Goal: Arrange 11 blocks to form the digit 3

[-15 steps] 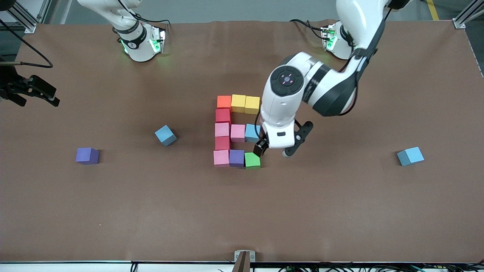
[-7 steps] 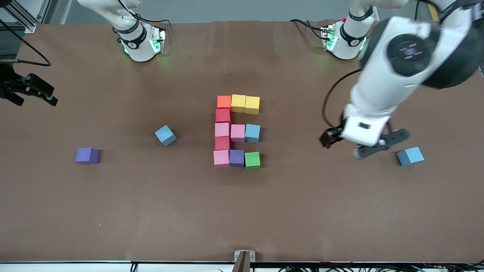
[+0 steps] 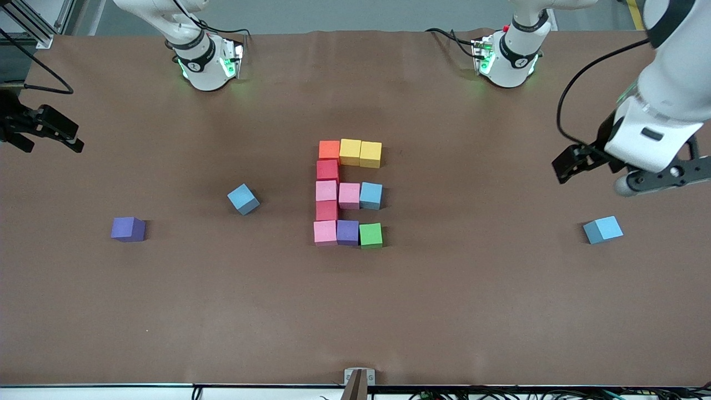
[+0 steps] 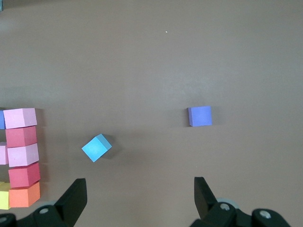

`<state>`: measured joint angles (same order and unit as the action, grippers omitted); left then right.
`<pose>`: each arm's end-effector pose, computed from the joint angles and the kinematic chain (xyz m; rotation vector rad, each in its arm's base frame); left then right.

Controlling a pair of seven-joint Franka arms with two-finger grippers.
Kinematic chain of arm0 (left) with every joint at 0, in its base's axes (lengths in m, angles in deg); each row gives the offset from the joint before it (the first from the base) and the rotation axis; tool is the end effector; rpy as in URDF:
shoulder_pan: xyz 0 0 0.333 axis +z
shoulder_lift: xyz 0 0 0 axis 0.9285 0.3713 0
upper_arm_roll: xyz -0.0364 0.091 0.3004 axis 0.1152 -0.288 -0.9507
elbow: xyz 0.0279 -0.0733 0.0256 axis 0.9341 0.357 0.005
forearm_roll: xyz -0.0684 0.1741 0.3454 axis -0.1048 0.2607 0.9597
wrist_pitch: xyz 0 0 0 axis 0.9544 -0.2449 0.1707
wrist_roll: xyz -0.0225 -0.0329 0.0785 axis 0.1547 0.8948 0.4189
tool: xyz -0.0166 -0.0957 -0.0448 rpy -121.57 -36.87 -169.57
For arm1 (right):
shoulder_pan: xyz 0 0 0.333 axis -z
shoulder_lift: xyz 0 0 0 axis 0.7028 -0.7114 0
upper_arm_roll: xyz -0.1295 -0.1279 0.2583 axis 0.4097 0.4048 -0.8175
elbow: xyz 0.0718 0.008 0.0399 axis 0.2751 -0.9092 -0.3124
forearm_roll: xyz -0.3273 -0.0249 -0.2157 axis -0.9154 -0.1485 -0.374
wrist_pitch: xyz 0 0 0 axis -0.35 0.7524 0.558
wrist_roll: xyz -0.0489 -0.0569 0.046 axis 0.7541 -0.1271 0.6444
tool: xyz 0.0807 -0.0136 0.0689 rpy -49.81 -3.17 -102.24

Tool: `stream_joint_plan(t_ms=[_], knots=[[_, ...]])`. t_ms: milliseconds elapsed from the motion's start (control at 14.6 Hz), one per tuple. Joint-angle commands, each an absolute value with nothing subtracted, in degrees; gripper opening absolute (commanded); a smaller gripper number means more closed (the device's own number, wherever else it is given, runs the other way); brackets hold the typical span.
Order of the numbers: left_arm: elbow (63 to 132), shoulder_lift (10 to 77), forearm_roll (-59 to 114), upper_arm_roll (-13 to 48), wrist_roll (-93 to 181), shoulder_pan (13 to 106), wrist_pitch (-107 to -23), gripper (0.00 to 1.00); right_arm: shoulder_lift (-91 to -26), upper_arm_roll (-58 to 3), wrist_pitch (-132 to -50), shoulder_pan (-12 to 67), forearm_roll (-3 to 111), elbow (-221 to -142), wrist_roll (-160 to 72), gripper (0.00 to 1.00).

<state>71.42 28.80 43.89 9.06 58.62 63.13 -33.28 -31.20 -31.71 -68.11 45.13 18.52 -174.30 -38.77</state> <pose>0.5884 -0.1305 0.6477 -3.0491 -0.1779 -0.0783 0.5369 -0.0133 0.6516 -3.1171 0.0499 -0.1227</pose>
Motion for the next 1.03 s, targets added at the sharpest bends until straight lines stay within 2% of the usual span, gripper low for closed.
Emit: stream_joint_plan(t_ms=[0, 137, 273, 615, 957], knots=[[78.99, 22.31, 42.47, 5.86, 50.75, 63.54, -33.41, 1.0, -30.16, -31.87, -67.08, 45.27, 18.19, -174.23, -38.37, 1.0], [84.35, 17.66, 42.38, 4.44, 48.8, 64.15, -33.85, 1.0, -30.16, -31.88, -67.08, 45.18, 18.19, -174.06, -38.46, 1.0], [86.92, 15.0, 41.94, 2.52, 48.27, 64.25, -34.21, 1.0, -30.16, -31.79, -67.08, 45.27, 18.19, -173.79, -38.37, 1.0], [87.72, 13.32, 39.48, 2.15, 45.63, 67.23, -33.77, 1.0, -30.33, -31.88, -63.49, 45.18, 18.19, -173.79, -39.16, 1.0], [87.28, 12.62, 39.3, 1.71, 44.58, 67.5, -30.34, 1.0, -30.33, -31.88, -65.76, 45.18, 18.27, -173.88, -39.16, 1.0]])
